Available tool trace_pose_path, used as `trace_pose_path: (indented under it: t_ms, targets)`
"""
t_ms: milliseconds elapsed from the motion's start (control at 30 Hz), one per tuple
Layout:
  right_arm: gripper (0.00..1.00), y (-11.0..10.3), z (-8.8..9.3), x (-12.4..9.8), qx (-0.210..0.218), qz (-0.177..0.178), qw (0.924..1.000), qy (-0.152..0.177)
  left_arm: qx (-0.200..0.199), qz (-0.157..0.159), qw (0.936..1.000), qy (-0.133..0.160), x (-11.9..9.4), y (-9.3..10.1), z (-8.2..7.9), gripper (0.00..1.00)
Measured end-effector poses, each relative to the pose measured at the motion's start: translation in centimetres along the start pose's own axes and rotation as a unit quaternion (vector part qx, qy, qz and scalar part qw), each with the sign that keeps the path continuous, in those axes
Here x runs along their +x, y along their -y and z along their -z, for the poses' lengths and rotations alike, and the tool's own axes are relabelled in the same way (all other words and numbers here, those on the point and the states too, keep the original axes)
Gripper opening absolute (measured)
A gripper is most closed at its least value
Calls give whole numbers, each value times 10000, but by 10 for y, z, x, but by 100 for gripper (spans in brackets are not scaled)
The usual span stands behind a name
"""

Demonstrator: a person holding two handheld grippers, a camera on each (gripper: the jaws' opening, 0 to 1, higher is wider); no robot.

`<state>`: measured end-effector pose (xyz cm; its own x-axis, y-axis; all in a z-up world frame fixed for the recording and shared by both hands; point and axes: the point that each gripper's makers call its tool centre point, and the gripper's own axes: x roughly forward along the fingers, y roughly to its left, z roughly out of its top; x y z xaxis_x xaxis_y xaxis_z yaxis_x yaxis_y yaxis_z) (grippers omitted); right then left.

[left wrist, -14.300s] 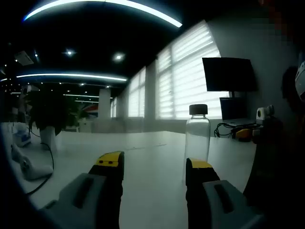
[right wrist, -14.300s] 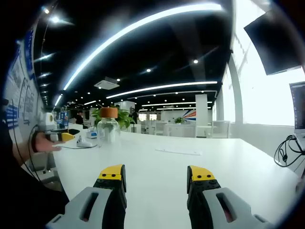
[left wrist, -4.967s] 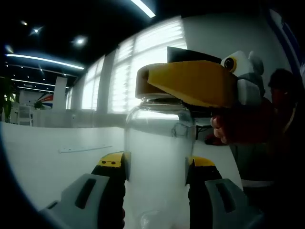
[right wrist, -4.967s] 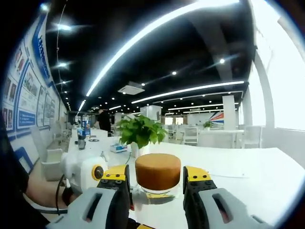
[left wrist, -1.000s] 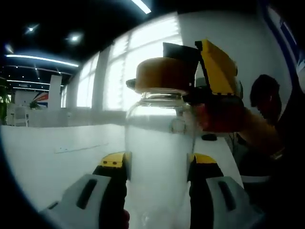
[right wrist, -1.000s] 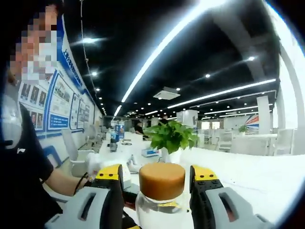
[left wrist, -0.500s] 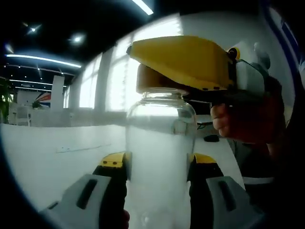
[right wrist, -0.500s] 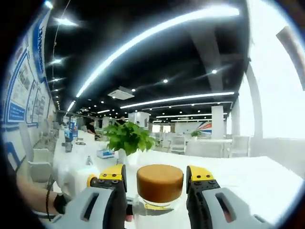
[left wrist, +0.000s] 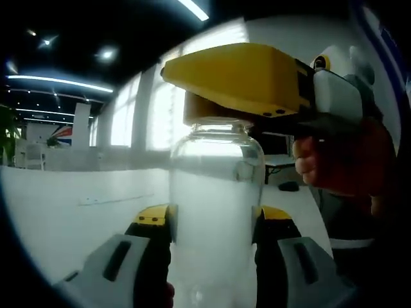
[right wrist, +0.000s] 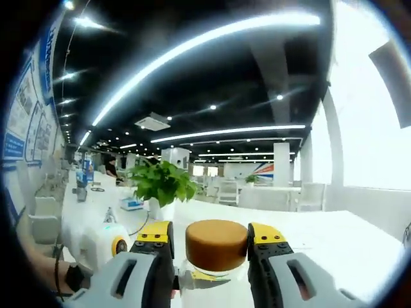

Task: Open cup lid place lid on tabletop

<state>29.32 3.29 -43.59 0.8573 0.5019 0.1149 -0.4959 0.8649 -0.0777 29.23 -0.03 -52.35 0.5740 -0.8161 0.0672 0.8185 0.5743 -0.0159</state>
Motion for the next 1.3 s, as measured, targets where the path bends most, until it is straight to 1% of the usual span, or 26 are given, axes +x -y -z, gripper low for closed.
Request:
trace_pose_path:
  t_ms: [33, 100, 167, 300, 400, 533, 600, 733, 833, 867, 933, 1033, 1133, 1167, 1300]
  targets:
    - [38, 1, 2, 0, -2, 25, 10000, -38, 1, -2, 10000, -2, 0, 0, 0, 40]
    - [35, 4, 2, 0, 129, 82, 9999, -2, 4, -13, 10000, -7, 0, 0, 0, 40]
    - [33, 6, 2, 0, 83, 134, 9999, 2, -5, -15, 10000, -4, 0, -3, 0, 40]
    - [32, 6, 1, 0, 121, 118, 9999, 38, 1, -11, 10000, -23, 0, -5, 0, 40]
    - [32, 7, 1, -1, 93, 58, 9999, 45, 4, 2, 10000, -35, 1, -4, 1, 40]
    - [32, 6, 0, -2, 173, -147, 9996, 147, 1, 82, 9999, -60, 1, -4, 1, 40]
    - [32, 6, 0, -2, 220, -300, 9991, 198, 4, 112, 9999, -71, 1, -2, 1, 40]
    - [32, 3, 0, -1, 209, -710, 9972, 133, -12, 133, 9999, -69, 1, -4, 1, 40]
    - [32, 2, 1, 0, 255, -817, 9962, 153, -21, 133, 9999, -36, 1, -5, 1, 40]
    - [32, 0, 1, 0, 184, -880, 9958, 181, -33, 136, 9999, -27, 1, -5, 1, 40]
    - [32, -1, 1, 1, 176, -1017, 9945, 164, -23, 139, 9999, -28, 1, -3, 1, 40]
    - [32, -3, 1, 1, 212, -1309, 9911, 119, -21, 161, 9999, -19, 0, -2, 1, 40]
    - [32, -6, 1, 0, 152, -1624, 9865, 117, -11, 188, 9998, 0, 0, 0, 1, 40]
    - [32, -8, 1, -1, 191, -1804, 9833, 132, -2, 206, 9998, -8, 0, 0, 1, 40]
    - [32, -9, 2, -1, 244, -2207, 9750, 95, -23, 248, 9997, -42, 1, 1, 1, 40]
